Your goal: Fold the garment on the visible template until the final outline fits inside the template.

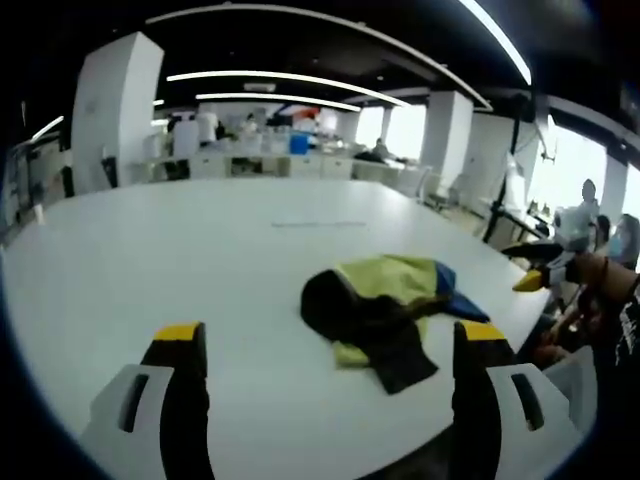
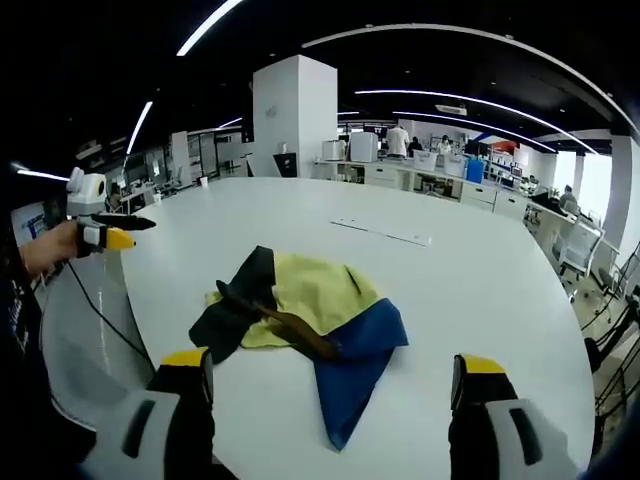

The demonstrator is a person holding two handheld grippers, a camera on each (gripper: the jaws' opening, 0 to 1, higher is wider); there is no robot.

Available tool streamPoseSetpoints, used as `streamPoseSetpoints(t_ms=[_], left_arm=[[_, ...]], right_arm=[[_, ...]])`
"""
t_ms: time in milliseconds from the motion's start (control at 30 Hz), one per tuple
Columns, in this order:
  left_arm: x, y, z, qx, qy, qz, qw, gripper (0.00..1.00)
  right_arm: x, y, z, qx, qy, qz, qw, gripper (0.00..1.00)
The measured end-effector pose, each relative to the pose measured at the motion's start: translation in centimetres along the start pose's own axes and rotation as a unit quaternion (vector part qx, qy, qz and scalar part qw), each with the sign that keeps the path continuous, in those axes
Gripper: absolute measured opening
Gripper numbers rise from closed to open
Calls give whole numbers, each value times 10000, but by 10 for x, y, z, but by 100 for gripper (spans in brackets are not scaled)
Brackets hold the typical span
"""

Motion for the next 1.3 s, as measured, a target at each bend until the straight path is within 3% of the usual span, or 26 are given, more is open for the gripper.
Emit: streamPoseSetpoints(t_ms=[933, 1300], left_arm=[[4, 0, 8, -30, 55, 144, 9999, 97], [6, 5, 18, -102, 99, 205, 9997, 90]], right_arm=[[-1, 1, 4, 36, 71, 42, 10000, 99], [1, 4, 9, 83, 124, -3, 9999, 99]])
Point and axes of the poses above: the point that each gripper's makers call its tool centre point, and the gripper's own axes: z roughly forward along the fingers, y roughly to its right, x roughly out of its top, the point moved 1 cm from there along -z, roughly backward along the fingers, and after that the axes turned 4 degrees about z, right-handed, at the moved point
